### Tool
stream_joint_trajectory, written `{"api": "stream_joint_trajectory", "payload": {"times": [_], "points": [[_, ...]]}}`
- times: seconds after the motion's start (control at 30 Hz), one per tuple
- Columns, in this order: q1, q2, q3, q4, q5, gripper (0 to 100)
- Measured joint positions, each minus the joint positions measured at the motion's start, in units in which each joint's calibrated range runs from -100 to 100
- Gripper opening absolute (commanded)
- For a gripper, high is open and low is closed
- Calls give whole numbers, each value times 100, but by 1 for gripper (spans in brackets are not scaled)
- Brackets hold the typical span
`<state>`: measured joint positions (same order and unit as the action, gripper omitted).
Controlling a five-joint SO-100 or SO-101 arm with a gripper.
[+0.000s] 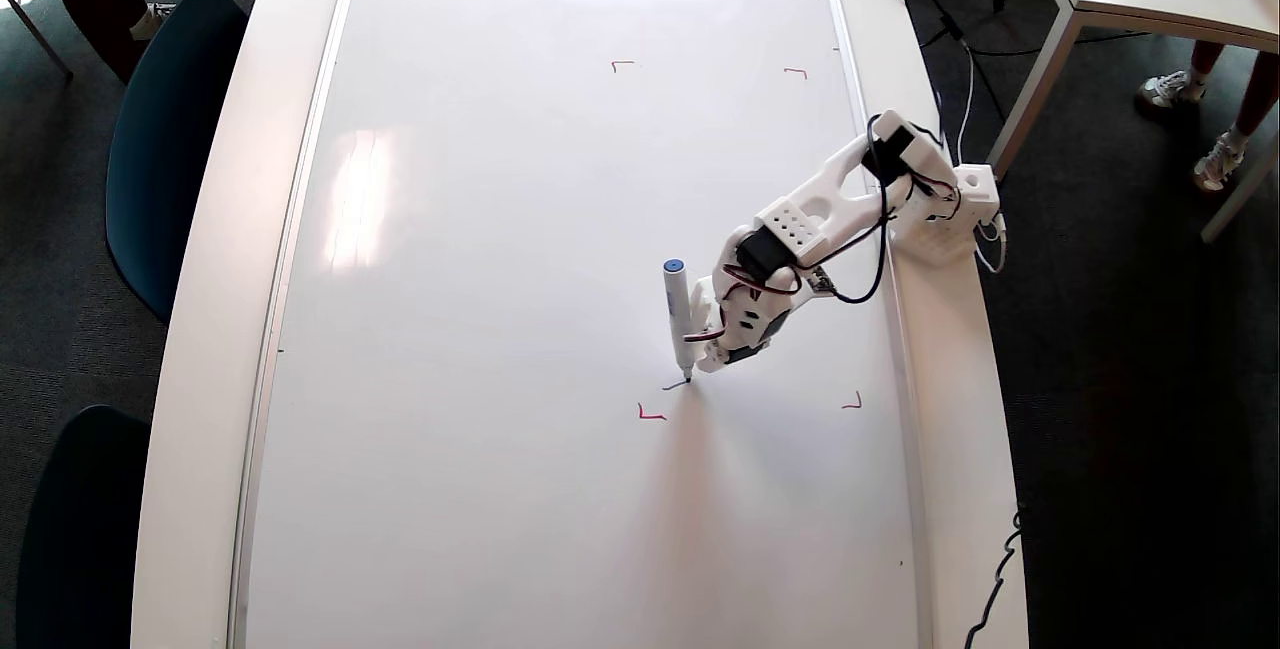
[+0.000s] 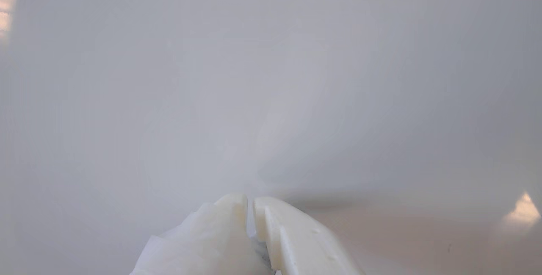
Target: Draw on a whiteboard a robot head using a pen attached to the gripper
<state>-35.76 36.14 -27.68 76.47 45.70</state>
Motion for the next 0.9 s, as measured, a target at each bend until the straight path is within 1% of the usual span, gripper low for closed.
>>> {"api": "stream_joint_trajectory", "payload": {"times": [0.07, 0.43, 0.53, 0.7, 0.9], "points": [[-52, -303, 508, 0, 0, 1], [-206, -1340, 2105, 0, 0, 1], [-339, -1744, 2750, -17, 0, 1], [-501, -2359, 3748, -471, -142, 1], [-692, -3033, 4682, -531, -169, 1]]}}
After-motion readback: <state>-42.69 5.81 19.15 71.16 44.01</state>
